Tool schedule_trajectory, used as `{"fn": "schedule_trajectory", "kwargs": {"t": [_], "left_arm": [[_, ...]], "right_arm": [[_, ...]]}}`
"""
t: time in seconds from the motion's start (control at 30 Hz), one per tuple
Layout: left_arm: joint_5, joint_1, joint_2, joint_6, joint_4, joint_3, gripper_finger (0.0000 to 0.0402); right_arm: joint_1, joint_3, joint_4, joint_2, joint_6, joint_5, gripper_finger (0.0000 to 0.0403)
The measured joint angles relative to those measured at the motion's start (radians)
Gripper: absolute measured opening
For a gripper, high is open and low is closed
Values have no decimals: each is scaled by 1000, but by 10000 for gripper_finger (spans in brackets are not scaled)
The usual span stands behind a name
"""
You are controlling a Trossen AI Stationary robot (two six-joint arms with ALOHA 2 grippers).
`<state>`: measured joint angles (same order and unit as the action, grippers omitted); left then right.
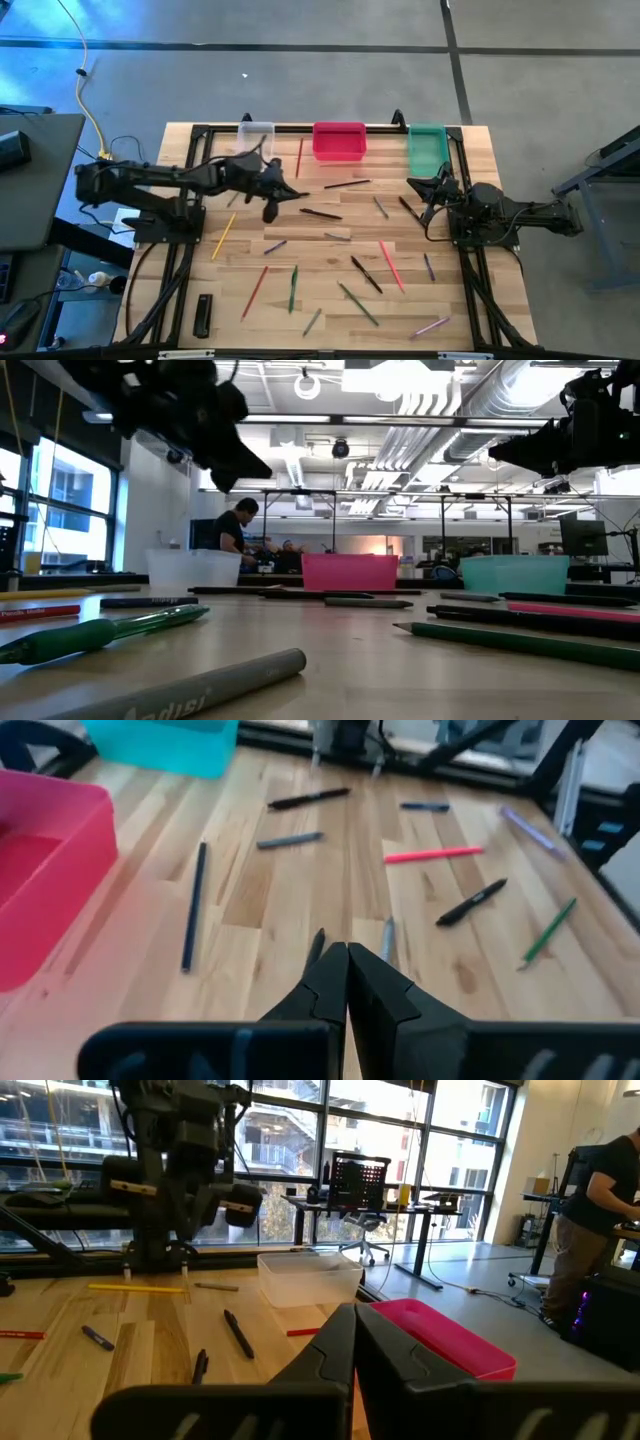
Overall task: Sort crayons/erasers/pens/pencils in bins
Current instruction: Put the black pen into the red bin
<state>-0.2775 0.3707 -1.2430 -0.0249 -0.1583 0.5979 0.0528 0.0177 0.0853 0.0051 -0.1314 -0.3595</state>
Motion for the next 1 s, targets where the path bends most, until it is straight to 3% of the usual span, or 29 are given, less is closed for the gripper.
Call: {"fn": "schedule_trajectory", "kwargs": {"t": [0.37,0.67,1.0], "left_arm": [[-39,-81,-305,95,112,289,0],[59,-118,-555,108,343,548,4],[127,-131,-705,115,433,652,68]], "right_arm": [[0,0,0,0,0,0,0],[0,0,0,0,0,0,0],[0,0,-3,0,0,0,0]]}}
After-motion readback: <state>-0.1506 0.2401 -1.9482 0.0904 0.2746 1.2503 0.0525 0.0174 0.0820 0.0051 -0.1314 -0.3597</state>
